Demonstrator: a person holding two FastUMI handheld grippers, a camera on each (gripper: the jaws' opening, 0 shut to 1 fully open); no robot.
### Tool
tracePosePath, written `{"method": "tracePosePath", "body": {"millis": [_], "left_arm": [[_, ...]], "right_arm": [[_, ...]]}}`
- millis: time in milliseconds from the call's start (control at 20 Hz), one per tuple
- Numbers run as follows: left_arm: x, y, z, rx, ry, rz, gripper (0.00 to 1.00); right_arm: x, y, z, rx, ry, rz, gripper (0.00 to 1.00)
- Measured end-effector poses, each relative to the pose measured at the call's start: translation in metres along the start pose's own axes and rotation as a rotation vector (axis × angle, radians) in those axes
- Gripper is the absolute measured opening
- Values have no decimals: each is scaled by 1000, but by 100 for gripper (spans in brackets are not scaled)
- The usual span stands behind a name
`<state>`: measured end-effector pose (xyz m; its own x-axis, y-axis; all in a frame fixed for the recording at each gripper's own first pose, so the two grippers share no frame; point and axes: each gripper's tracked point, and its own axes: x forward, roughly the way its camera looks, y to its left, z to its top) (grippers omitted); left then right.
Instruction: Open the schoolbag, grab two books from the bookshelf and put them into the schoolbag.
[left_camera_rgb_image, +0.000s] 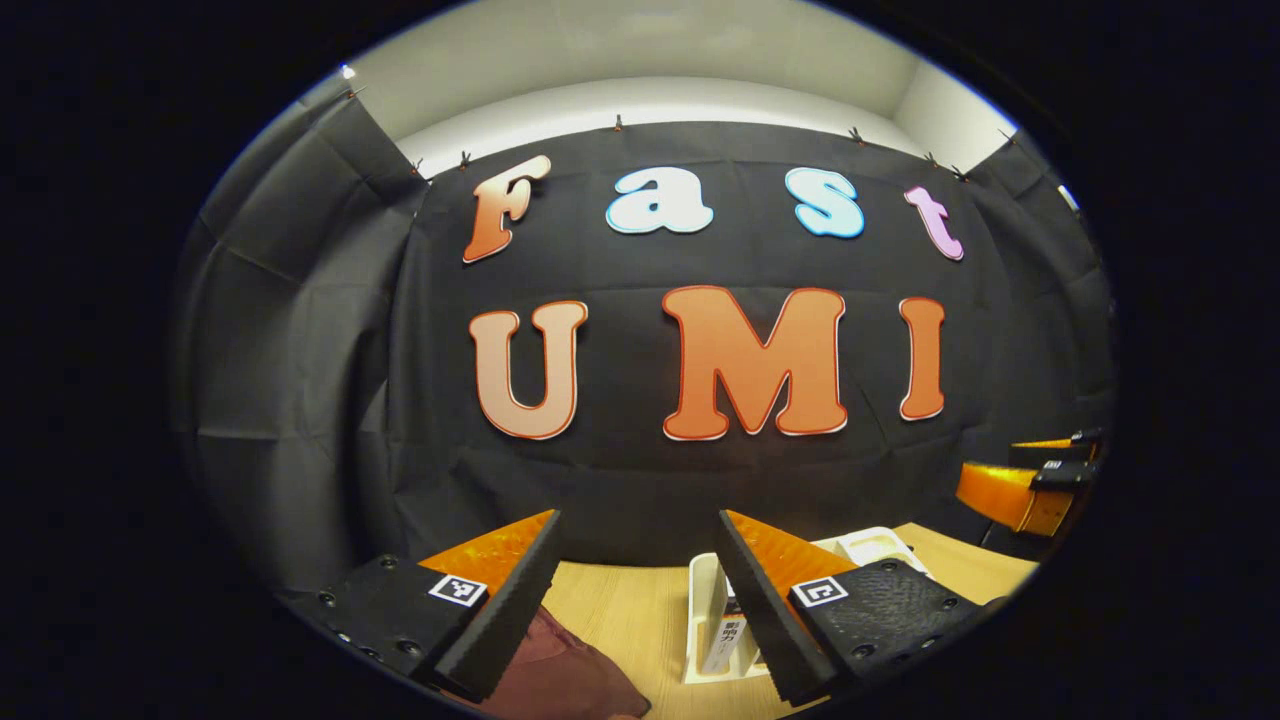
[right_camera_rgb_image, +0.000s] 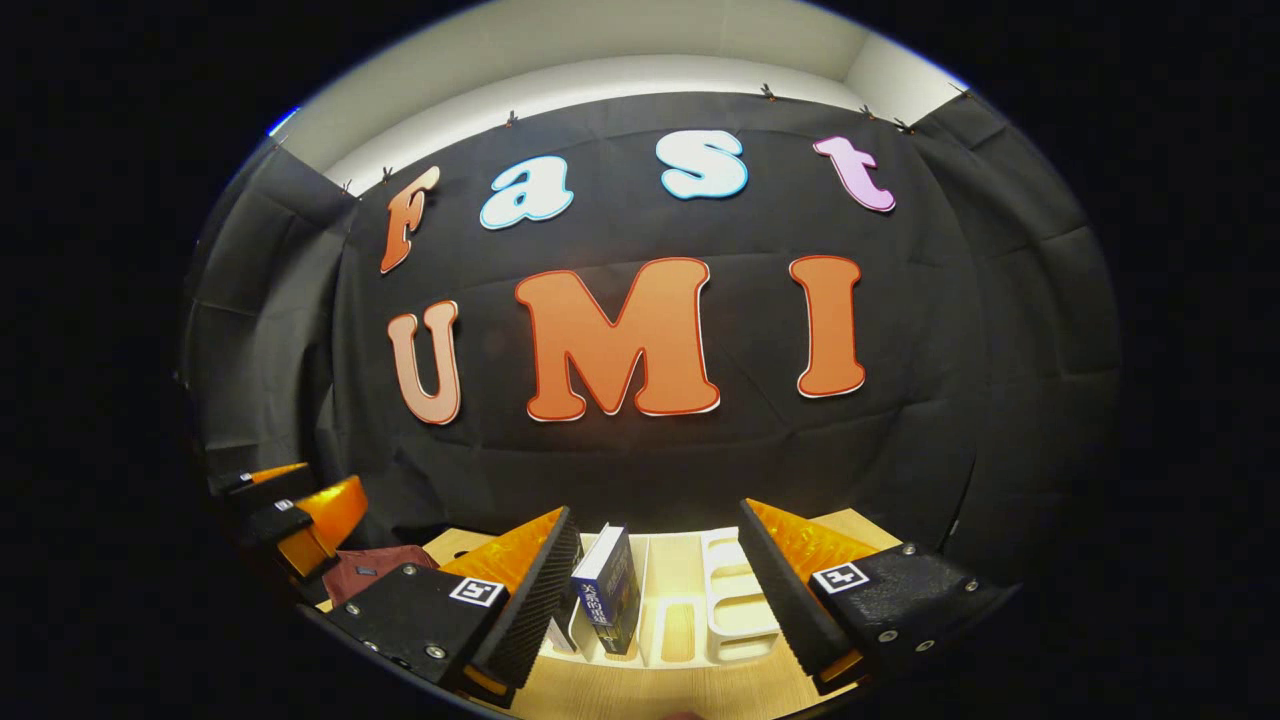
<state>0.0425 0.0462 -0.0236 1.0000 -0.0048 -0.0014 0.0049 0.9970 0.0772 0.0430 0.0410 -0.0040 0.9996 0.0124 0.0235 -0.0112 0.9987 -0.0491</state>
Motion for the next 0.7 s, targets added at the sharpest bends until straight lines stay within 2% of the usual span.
{"method": "tracePosePath", "body": {"millis": [200,400,700], "left_arm": [[2,2,-28,59,61,-22,95],[-1,1,-72,164,148,-57,95],[-11,3,-146,347,271,-108,96]], "right_arm": [[0,0,-5,-16,10,-14,96],[-3,6,-14,-7,32,3,96],[-3,-8,-25,-18,52,-35,96]]}}
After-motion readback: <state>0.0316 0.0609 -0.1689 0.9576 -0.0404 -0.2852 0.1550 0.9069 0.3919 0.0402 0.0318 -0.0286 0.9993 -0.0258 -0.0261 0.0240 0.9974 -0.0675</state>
